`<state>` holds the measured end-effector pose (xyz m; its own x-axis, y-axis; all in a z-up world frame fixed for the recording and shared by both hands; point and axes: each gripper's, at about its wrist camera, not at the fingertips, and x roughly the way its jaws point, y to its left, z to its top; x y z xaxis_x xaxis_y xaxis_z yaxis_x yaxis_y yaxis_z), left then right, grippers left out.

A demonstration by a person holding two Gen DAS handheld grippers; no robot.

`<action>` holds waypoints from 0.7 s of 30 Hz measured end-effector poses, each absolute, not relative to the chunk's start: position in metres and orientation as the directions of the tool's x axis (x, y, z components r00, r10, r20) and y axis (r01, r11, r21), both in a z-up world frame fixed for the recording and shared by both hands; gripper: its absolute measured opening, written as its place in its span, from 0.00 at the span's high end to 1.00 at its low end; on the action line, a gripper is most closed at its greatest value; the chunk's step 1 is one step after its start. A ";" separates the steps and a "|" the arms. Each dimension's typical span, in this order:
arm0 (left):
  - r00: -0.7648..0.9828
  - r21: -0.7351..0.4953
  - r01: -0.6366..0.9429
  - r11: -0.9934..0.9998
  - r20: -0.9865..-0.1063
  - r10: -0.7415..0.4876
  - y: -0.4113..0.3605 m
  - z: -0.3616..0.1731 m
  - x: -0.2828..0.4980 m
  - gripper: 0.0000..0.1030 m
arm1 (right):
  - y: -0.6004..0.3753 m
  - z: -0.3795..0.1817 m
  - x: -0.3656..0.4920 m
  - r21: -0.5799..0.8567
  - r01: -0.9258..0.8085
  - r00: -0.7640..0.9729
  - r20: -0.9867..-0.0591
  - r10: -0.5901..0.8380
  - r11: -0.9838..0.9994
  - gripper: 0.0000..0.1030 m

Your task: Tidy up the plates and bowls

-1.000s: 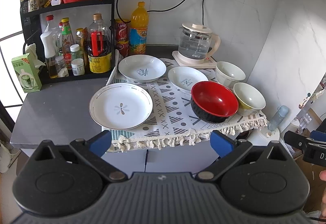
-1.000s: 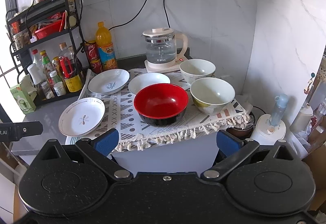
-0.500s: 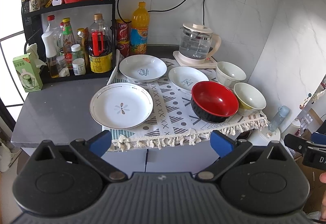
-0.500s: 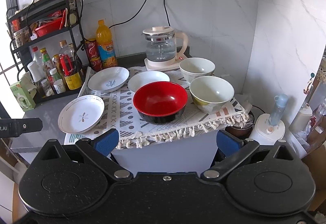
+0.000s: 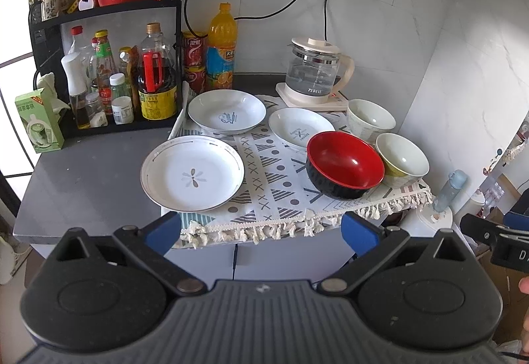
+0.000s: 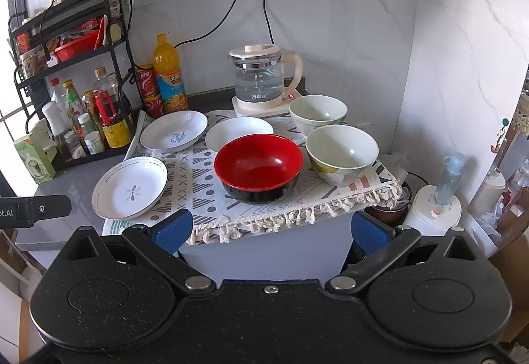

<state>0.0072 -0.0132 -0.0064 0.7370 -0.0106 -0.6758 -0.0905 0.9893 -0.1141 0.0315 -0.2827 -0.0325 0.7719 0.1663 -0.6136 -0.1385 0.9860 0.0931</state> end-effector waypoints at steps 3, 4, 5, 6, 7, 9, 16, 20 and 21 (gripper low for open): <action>0.735 -0.118 -0.096 0.988 -0.678 -0.009 -0.012 -0.007 0.008 0.01 | -0.283 -0.034 0.032 0.088 -0.135 0.772 -0.615 0.160 0.987 0.00; 0.735 -0.118 -0.097 0.988 -0.678 -0.009 -0.012 -0.007 0.009 0.01 | -0.283 -0.034 0.033 0.089 -0.133 0.772 -0.615 0.160 0.987 0.00; 0.735 -0.118 -0.097 0.988 -0.678 -0.009 -0.012 -0.006 0.009 0.01 | -0.283 -0.033 0.033 0.091 -0.132 0.772 -0.616 0.160 0.987 0.00; 0.735 -0.118 -0.096 0.988 -0.678 -0.009 -0.011 -0.006 0.010 0.01 | -0.283 -0.034 0.032 0.092 -0.133 0.772 -0.615 0.161 0.987 0.00; 0.736 -0.118 -0.099 0.988 -0.677 -0.007 -0.010 -0.006 0.010 0.01 | -0.282 -0.033 0.032 0.092 -0.133 0.772 -0.615 0.161 0.987 0.00; 0.739 -0.124 -0.098 0.987 -0.673 -0.011 -0.007 -0.005 0.011 0.01 | -0.282 -0.033 0.031 0.092 -0.134 0.773 -0.613 0.162 0.987 0.00; 0.740 -0.129 -0.106 0.986 -0.673 -0.008 -0.008 -0.004 0.011 0.01 | -0.281 -0.031 0.030 0.095 -0.154 0.775 -0.605 0.180 0.984 0.00; 0.733 -0.131 -0.127 0.983 -0.680 0.005 -0.007 -0.006 0.011 0.01 | -0.283 -0.031 0.031 0.098 -0.155 0.771 -0.610 0.182 0.983 0.00; 0.732 -0.132 -0.131 0.982 -0.681 0.006 -0.007 -0.006 0.011 0.01 | -0.284 -0.031 0.030 0.102 -0.158 0.771 -0.609 0.187 0.982 0.00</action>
<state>0.0109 -0.0073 -0.0060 0.7325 0.0060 -0.6808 -0.1311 0.9825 -0.1324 0.0301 -0.2837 -0.0310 0.7709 0.1871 -0.6089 -0.1580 0.9822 0.1017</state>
